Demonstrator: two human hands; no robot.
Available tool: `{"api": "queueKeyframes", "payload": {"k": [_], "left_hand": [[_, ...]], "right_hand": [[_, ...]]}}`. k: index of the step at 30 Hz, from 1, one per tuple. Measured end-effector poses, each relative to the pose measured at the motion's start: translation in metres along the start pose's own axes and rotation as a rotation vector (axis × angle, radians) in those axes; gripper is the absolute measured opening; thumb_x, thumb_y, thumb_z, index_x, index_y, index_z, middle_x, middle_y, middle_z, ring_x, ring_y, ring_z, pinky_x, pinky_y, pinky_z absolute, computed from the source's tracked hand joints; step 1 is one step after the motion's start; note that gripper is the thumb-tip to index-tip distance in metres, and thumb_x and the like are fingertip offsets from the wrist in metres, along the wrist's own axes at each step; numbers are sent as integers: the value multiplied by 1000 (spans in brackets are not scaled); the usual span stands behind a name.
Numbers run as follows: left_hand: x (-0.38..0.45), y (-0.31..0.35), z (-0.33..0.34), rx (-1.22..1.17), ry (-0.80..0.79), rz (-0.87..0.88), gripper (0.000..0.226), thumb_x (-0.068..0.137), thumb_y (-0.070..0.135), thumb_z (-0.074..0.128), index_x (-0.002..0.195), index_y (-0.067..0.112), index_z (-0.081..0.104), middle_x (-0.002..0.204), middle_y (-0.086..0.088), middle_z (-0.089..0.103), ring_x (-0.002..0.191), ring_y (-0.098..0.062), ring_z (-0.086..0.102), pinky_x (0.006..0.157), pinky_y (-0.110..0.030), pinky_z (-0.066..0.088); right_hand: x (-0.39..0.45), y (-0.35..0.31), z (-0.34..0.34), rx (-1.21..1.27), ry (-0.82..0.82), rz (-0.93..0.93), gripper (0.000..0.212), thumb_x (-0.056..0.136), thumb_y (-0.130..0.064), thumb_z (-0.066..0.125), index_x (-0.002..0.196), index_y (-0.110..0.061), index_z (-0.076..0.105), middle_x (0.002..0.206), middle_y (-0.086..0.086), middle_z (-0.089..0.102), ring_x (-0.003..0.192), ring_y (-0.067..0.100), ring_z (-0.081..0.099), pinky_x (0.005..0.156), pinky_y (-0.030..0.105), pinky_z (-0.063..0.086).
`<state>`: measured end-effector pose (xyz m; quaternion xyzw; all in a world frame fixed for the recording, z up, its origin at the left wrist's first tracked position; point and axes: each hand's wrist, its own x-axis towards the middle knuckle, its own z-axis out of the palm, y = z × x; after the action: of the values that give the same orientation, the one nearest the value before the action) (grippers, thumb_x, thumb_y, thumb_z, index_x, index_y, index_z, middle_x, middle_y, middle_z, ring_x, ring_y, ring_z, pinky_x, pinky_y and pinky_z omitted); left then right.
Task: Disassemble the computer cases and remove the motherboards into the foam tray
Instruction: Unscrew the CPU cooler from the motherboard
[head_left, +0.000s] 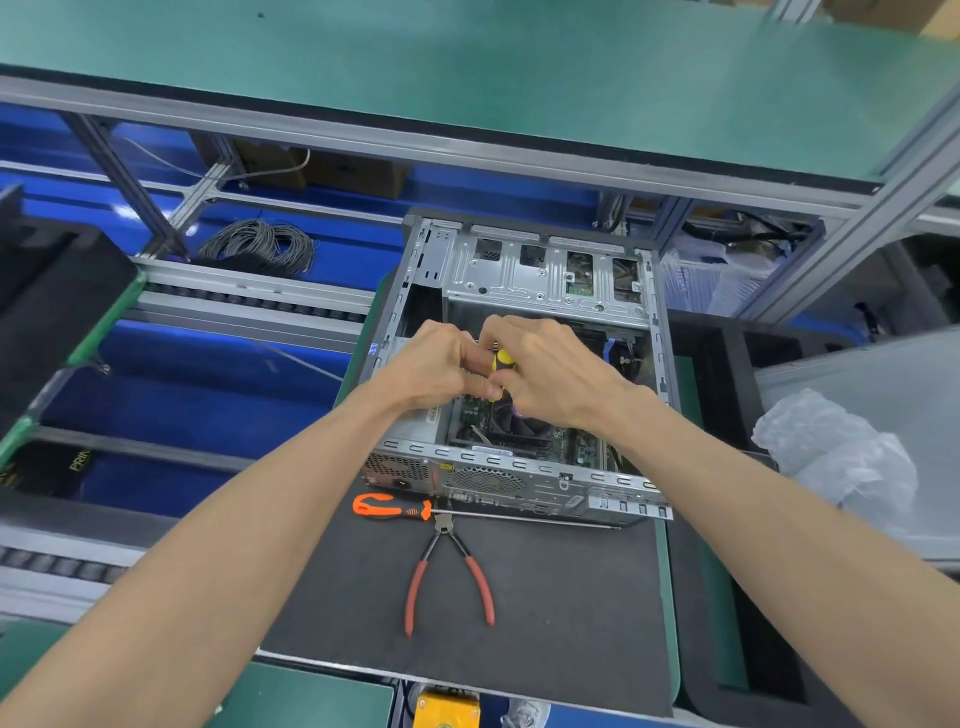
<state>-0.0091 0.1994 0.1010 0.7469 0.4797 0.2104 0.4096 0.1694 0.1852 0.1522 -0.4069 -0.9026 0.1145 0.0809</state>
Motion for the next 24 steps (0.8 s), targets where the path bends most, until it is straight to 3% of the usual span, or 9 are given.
{"api": "queueKeyframes", "payload": {"k": [3, 5, 8, 11, 14, 17, 20, 22, 24], "left_hand": [[0, 2, 3, -5, 37, 11, 44, 71, 21, 86, 57, 58, 67, 57, 17, 61, 72, -6, 48, 80, -31, 39], [-1, 3, 4, -14, 76, -10, 38, 66, 24, 89, 62, 56, 71, 63, 7, 67, 79, -18, 51, 81, -38, 45], [-2, 5, 4, 12, 78, -21, 13, 58, 37, 85, 70, 37, 80, 67, -7, 67, 81, -27, 52, 85, -41, 45], [-1, 1, 1, 43, 30, -5, 33, 54, 48, 76, 72, 20, 78, 72, -8, 69, 81, -25, 58, 88, -41, 45], [1, 0, -3, 53, -43, -17, 9, 64, 38, 81, 65, 34, 73, 73, -1, 72, 74, -21, 60, 83, -41, 46], [0, 1, -2, 15, -39, -22, 15, 72, 26, 87, 63, 33, 76, 73, -8, 72, 79, -31, 62, 88, -47, 50], [-1, 3, 0, -31, 22, -5, 26, 67, 31, 87, 63, 53, 73, 63, 11, 67, 77, -20, 54, 87, -39, 47], [0, 4, 4, 1, 84, 15, 16, 63, 37, 85, 71, 49, 77, 54, 11, 60, 69, -15, 42, 83, -34, 42], [0, 3, 5, 30, 120, 30, 19, 65, 32, 88, 76, 43, 79, 55, -1, 60, 66, -21, 38, 80, -30, 38]], "right_hand": [[1, 0, 4, -34, 64, 37, 26, 92, -34, 62, 97, -8, 55, 87, 5, 58, 74, 28, 50, 67, 37, 38], [2, -2, 7, -76, 108, 73, 32, 97, -39, 58, 88, -10, 51, 79, 3, 52, 70, 25, 44, 66, 35, 32], [3, -8, 10, -58, 122, 95, 27, 97, -30, 58, 82, -15, 42, 75, 3, 48, 71, 27, 45, 66, 33, 29], [3, -13, 6, -54, 57, 13, 11, 92, -17, 57, 86, -16, 48, 81, 3, 52, 72, 28, 48, 65, 35, 32], [3, -14, 0, -55, -22, -50, 13, 91, -12, 58, 90, -21, 48, 88, 3, 56, 70, 24, 44, 65, 37, 39], [3, -12, -6, -43, -63, -23, 14, 91, -17, 59, 90, -17, 45, 92, 2, 57, 75, 25, 51, 70, 40, 45], [5, -9, -10, -60, -55, 38, 20, 90, -25, 61, 97, -8, 52, 85, 9, 58, 78, 33, 56, 64, 38, 40], [6, -10, -7, -124, -92, 126, 27, 94, -33, 55, 98, -7, 52, 73, 7, 43, 76, 35, 51, 64, 37, 37], [8, -12, -2, -144, -128, 217, 26, 100, -35, 46, 92, -10, 47, 72, 3, 30, 78, 32, 44, 66, 38, 36]]}}
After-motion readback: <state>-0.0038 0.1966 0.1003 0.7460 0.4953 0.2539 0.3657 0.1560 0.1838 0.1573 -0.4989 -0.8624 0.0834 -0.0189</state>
